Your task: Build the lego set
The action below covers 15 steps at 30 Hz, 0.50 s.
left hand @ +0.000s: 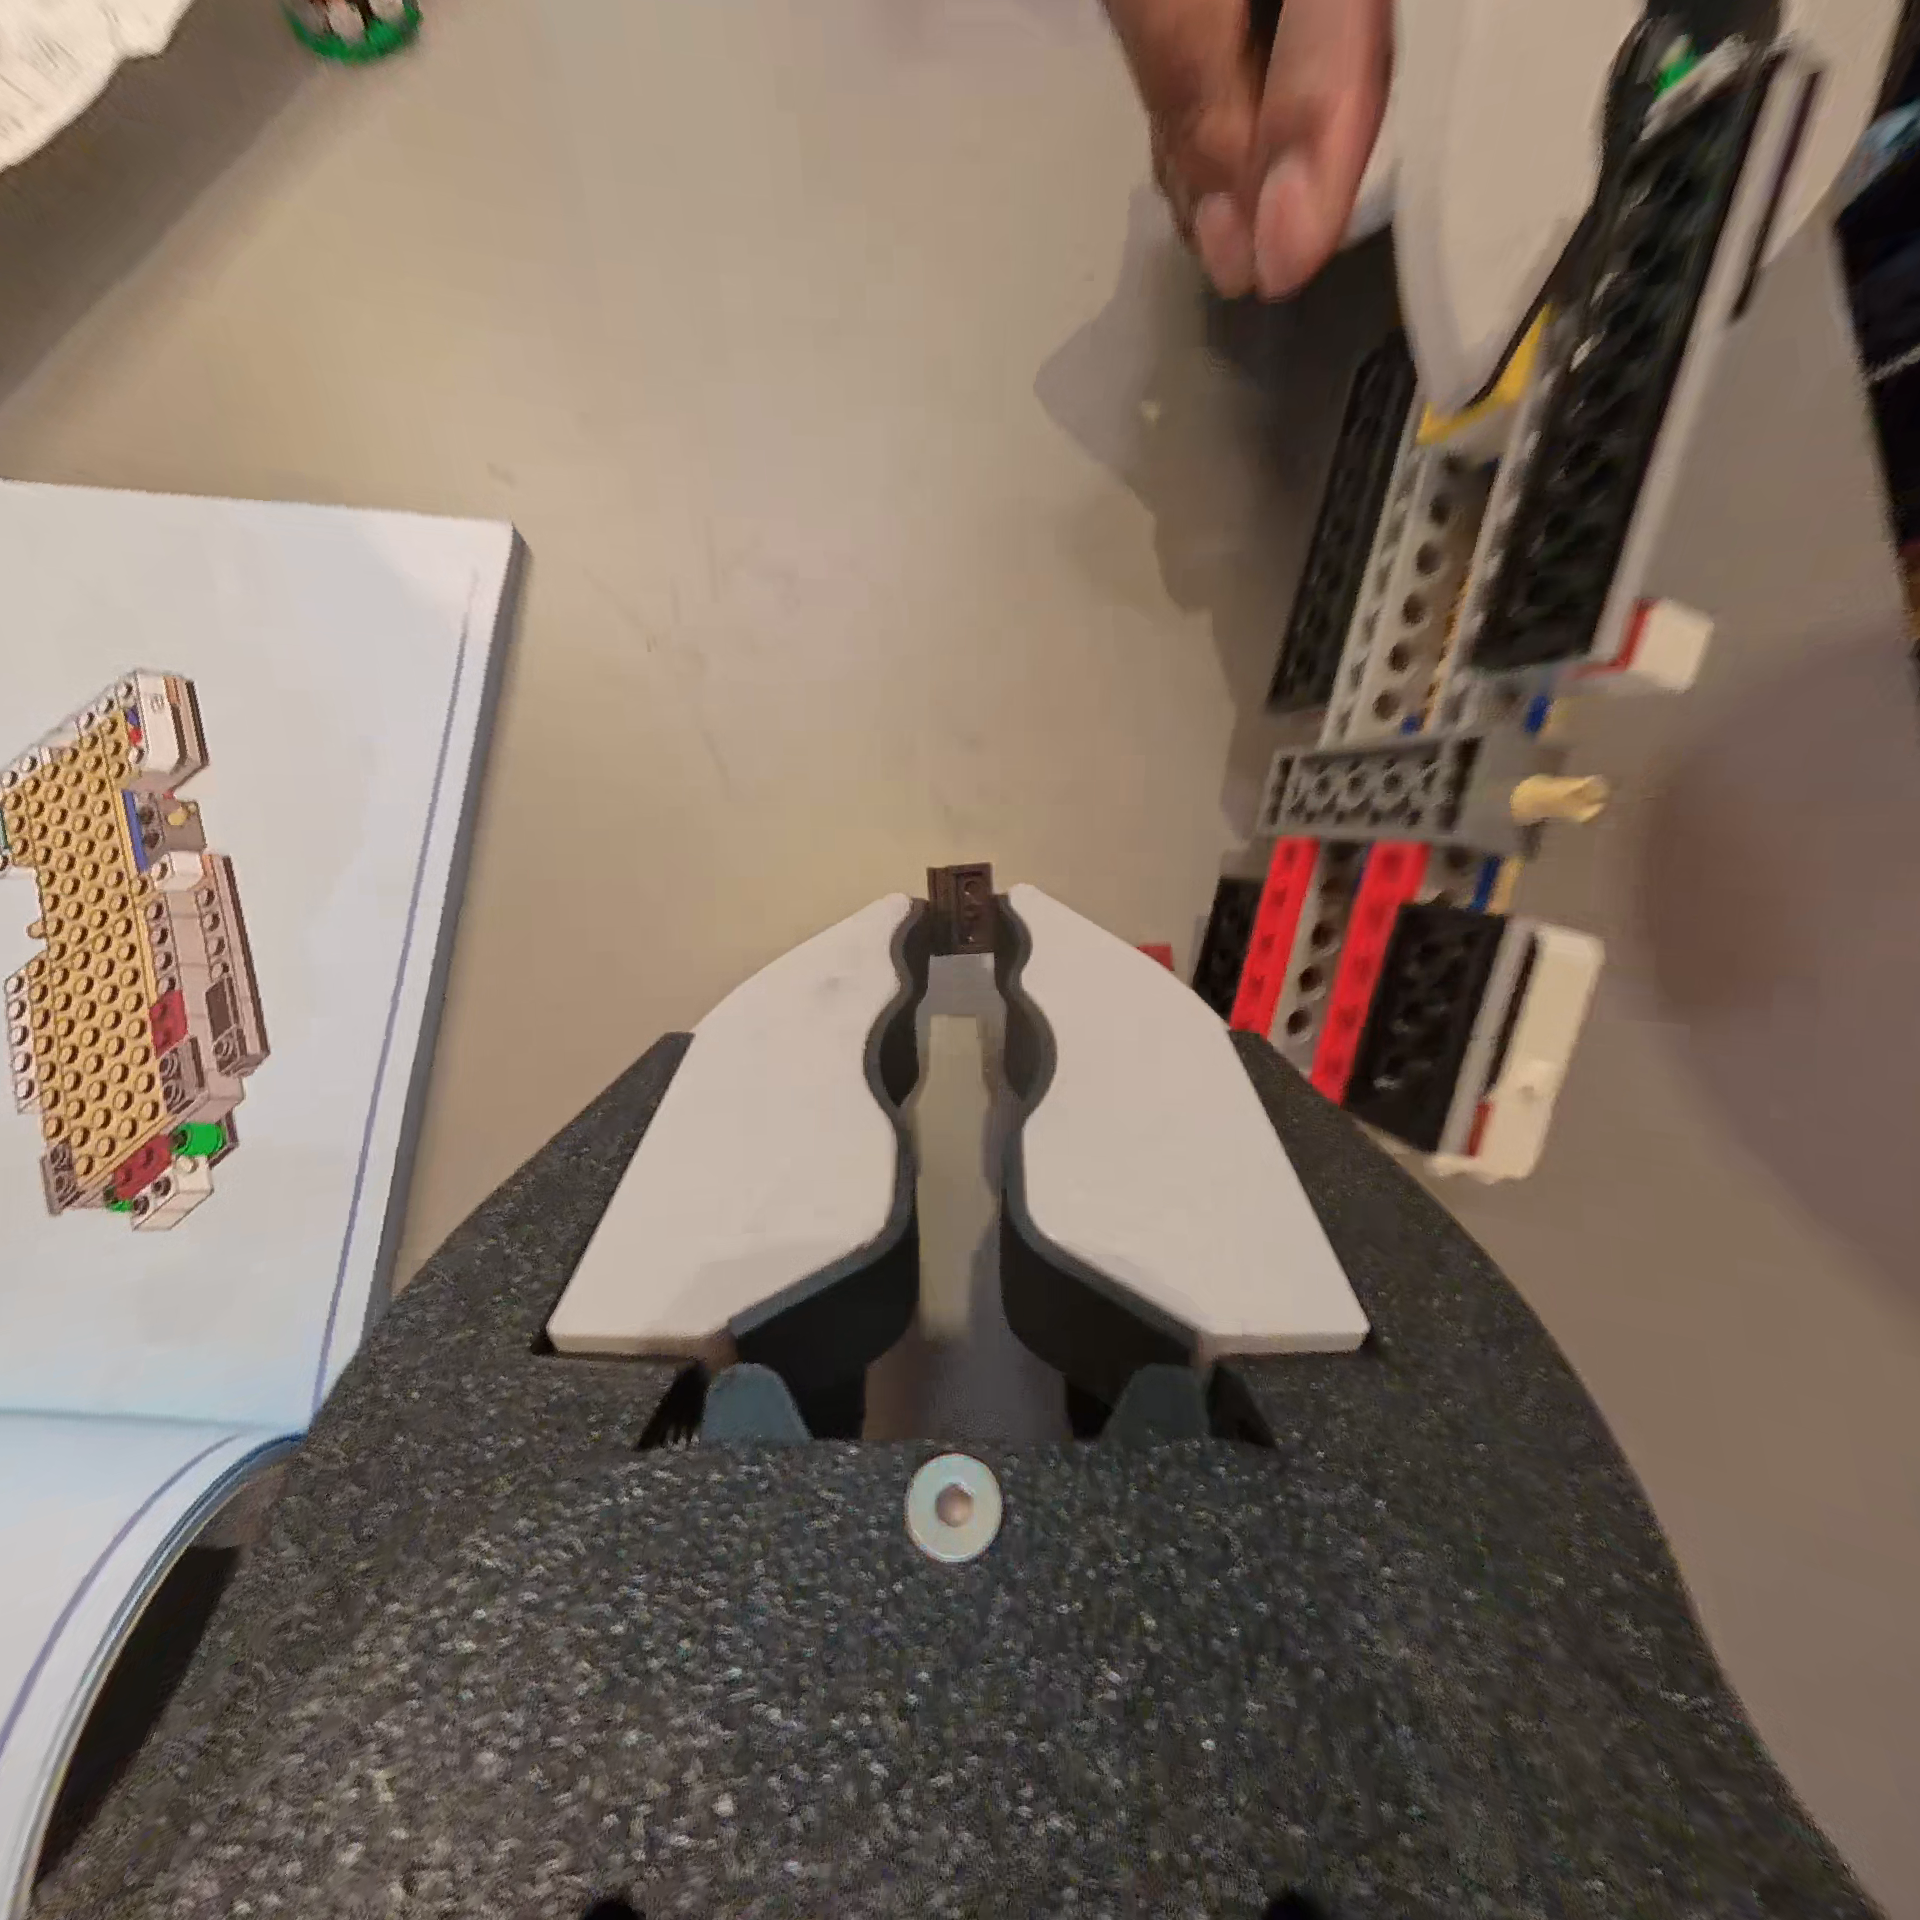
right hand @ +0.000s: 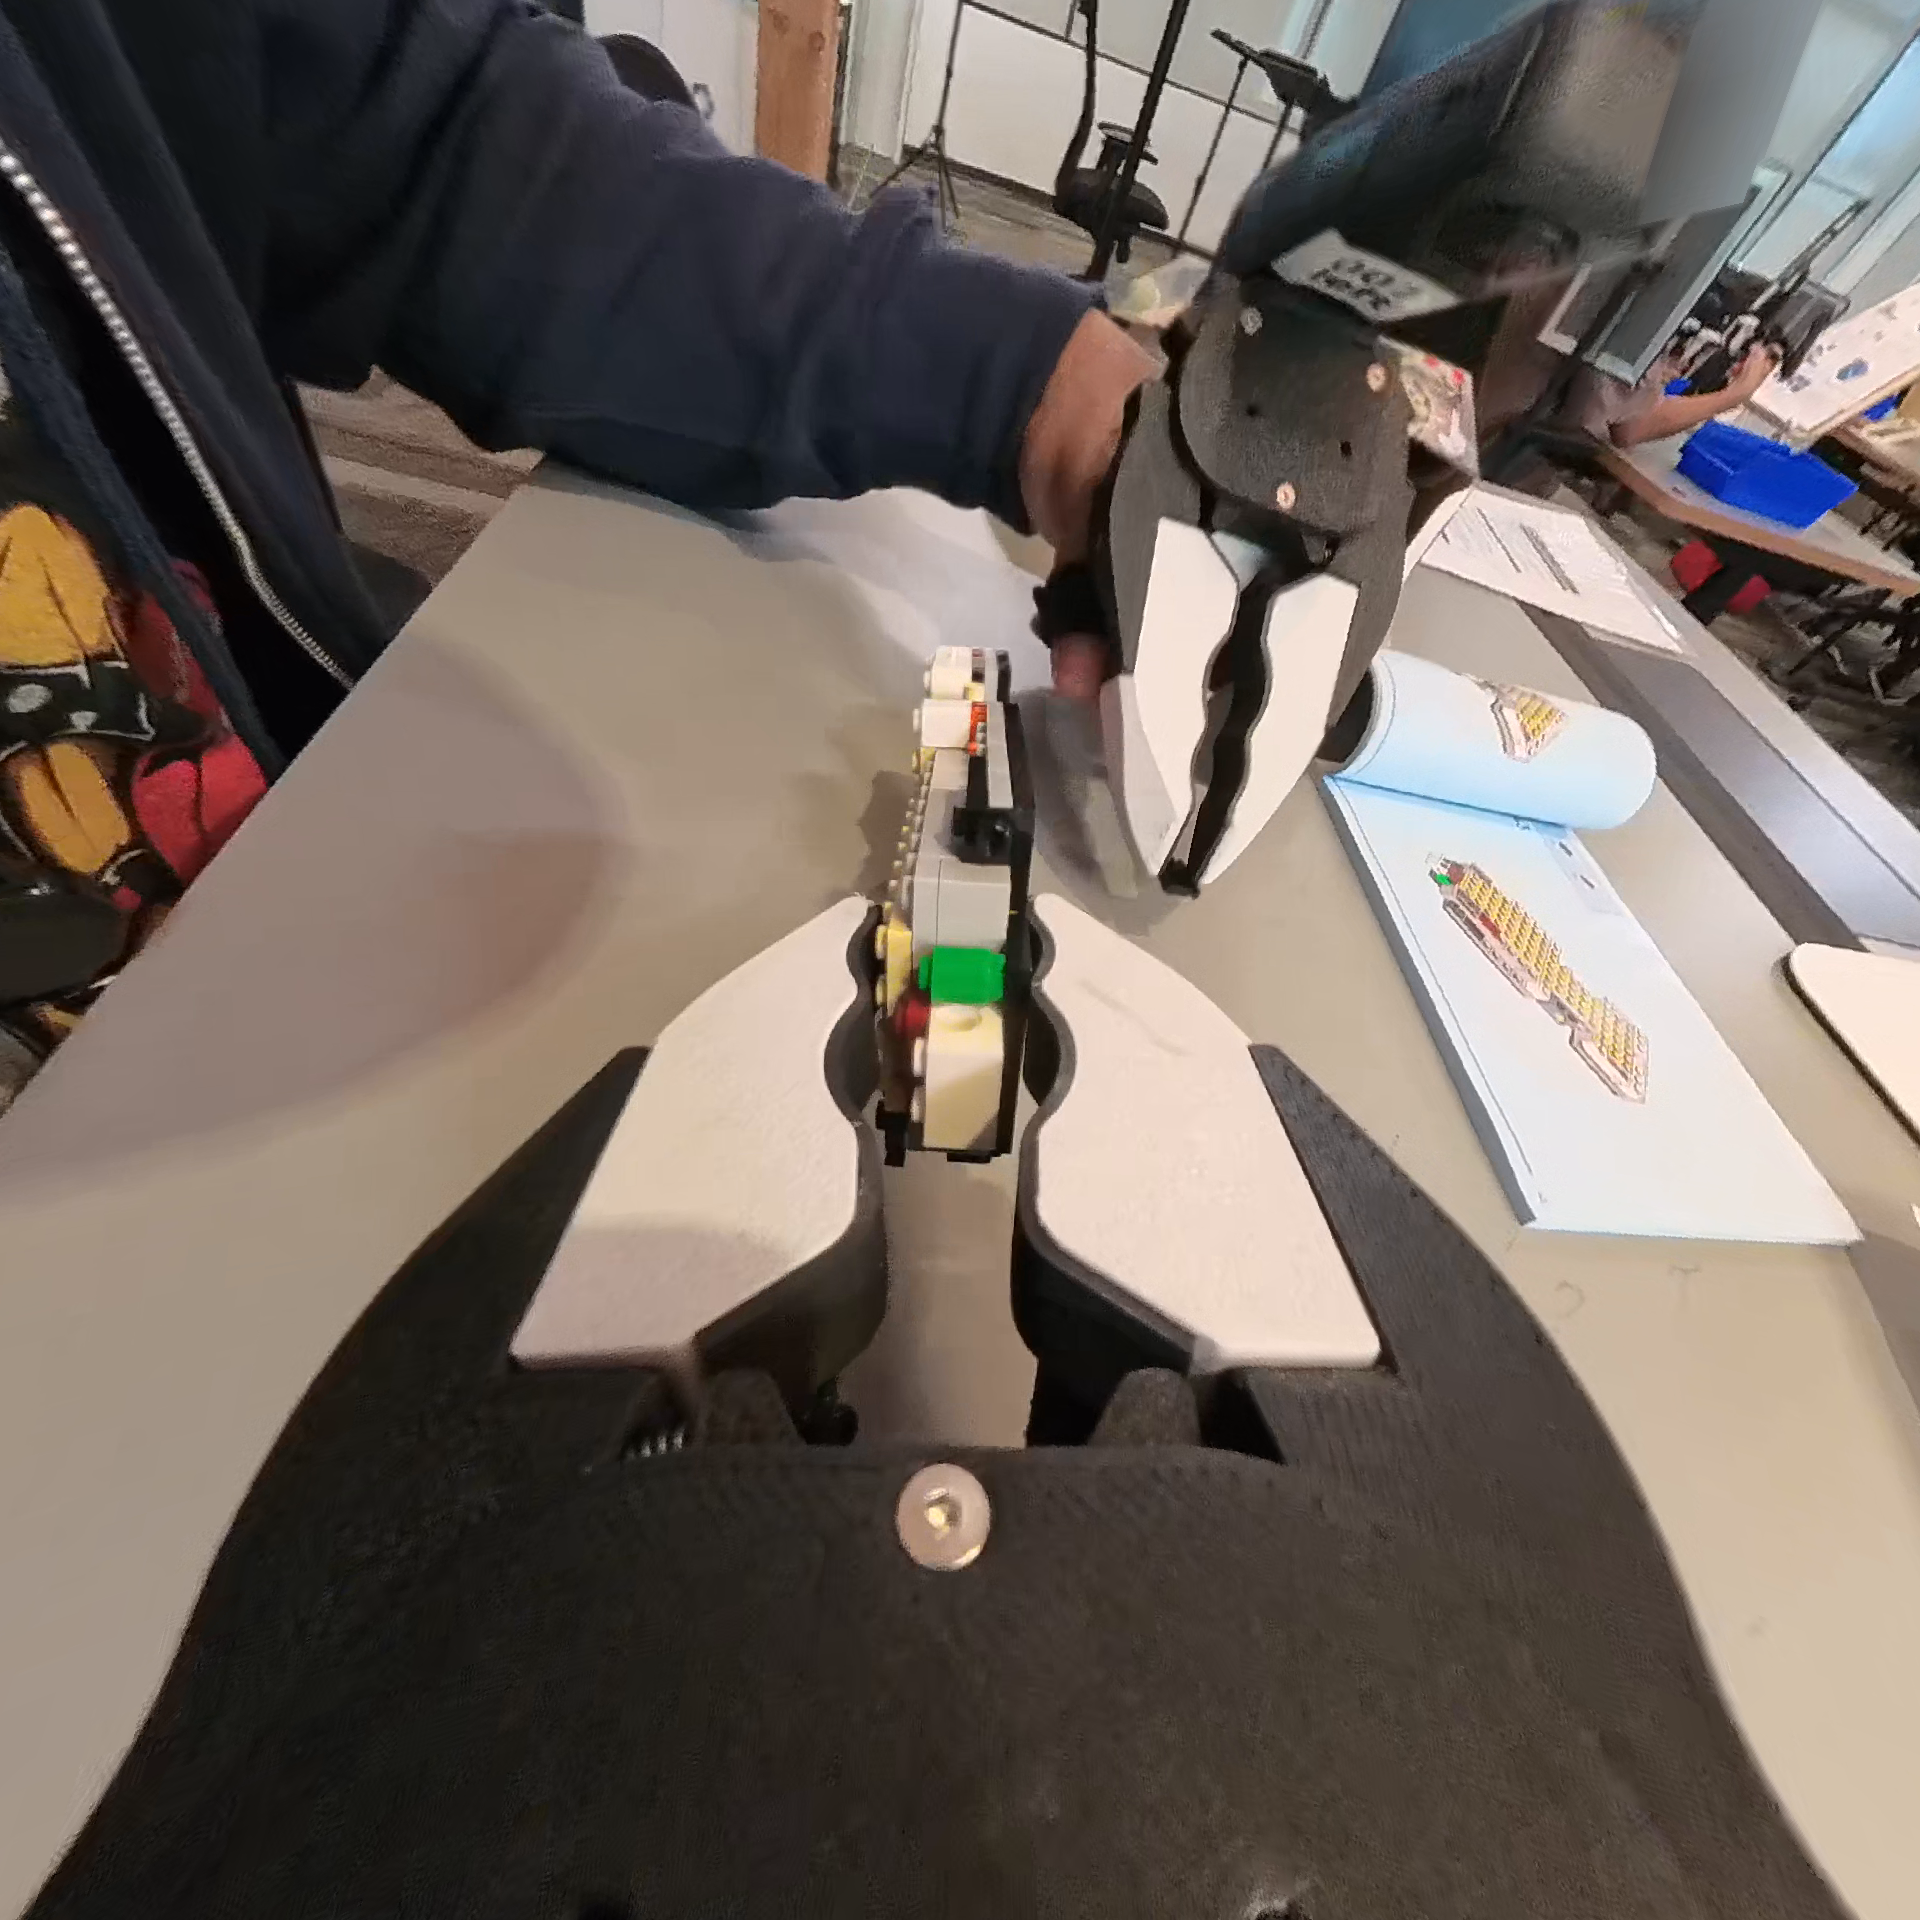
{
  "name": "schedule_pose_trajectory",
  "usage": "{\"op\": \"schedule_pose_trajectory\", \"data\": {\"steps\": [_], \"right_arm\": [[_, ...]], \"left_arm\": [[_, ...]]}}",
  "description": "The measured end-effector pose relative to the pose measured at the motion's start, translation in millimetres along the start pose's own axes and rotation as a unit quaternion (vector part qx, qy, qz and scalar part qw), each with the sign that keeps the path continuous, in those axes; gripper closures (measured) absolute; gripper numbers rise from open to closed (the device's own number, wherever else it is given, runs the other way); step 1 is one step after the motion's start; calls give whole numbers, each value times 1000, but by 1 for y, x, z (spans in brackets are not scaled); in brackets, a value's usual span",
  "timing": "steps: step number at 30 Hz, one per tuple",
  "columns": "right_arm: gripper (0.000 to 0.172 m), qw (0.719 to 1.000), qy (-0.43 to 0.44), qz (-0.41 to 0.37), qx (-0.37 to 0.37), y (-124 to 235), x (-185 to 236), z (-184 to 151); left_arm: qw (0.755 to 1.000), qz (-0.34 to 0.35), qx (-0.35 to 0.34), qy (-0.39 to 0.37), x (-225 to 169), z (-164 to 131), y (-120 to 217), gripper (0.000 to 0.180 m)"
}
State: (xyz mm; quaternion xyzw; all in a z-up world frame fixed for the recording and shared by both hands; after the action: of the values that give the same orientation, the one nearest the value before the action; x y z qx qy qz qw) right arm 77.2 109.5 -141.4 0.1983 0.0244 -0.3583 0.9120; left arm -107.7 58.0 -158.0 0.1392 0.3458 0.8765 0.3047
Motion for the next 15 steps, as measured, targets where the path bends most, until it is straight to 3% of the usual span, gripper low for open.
{"op": "schedule_pose_trajectory", "data": {"steps": [1,3,9,12,15], "right_arm": [[149,1000,-9,-1,0,1,-1,0],[149,1000,-25,-2,2,2,-3,-1],[148,1000,-27,-3,8,3,-2,-1],[148,1000,-26,-2,9,3,-1,-1],[148,1000,-25,-2,9,4,-1,-1]], "left_arm": [[1000,-5,-11,6,-1,3,0,169],[1000,-13,-12,10,-3,5,-2,169],[996,23,82,25,3,0,-18,169],[998,3,50,31,-2,12,-16,169],[995,-58,-35,74,-6,27,-10,169]]}}
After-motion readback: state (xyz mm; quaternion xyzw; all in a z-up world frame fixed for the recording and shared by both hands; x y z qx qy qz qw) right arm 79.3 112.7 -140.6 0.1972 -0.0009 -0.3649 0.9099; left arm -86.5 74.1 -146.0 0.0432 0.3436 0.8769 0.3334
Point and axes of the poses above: each gripper's, where its closed fingertips meet, y back along the fingers, z out of its top, x = y × z across the jaws, the point moved 7 cm from there along y, back along the fingers, and after that the axes turned 10 degrees about z, right-handed, at the moved point
